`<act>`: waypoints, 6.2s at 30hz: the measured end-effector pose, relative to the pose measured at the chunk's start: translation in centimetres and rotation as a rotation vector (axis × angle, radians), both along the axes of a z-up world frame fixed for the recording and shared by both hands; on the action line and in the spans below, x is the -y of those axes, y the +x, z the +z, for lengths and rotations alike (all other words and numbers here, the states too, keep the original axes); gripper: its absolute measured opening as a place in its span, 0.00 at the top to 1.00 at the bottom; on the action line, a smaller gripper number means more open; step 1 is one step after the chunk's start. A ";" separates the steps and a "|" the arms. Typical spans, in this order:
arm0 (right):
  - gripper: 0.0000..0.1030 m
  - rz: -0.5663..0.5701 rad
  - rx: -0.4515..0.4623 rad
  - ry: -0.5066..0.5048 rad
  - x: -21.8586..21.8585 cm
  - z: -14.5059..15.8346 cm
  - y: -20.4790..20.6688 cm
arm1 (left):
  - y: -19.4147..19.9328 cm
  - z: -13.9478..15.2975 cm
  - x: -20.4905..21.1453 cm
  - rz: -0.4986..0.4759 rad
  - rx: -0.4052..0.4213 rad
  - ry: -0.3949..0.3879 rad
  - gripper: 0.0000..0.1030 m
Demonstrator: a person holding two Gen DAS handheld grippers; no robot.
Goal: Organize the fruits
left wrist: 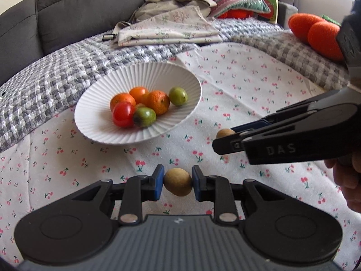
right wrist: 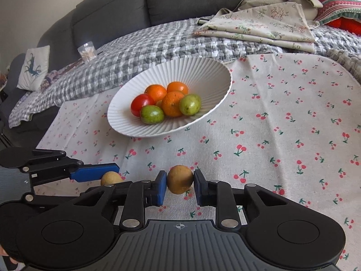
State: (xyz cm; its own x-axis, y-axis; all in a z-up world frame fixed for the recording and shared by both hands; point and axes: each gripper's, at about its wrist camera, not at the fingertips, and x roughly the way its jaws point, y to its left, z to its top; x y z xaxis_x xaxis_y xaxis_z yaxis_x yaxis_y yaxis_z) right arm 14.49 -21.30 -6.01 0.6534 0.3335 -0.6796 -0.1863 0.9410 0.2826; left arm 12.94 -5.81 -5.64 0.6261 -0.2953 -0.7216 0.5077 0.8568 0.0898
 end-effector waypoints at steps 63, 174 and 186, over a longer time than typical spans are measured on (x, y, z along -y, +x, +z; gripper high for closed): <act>0.69 -0.146 0.176 0.118 1.6 2.9 7.1 | 9.2 1.4 -7.9 0.379 0.071 -0.324 0.50; 0.04 -0.135 0.172 -0.103 0.4 6.3 -10.2 | -6.8 4.9 -3.9 0.447 0.071 -0.172 0.01; 0.04 -0.134 0.171 -0.104 0.3 6.2 -10.2 | -6.8 4.8 -3.8 0.442 0.071 -0.165 0.01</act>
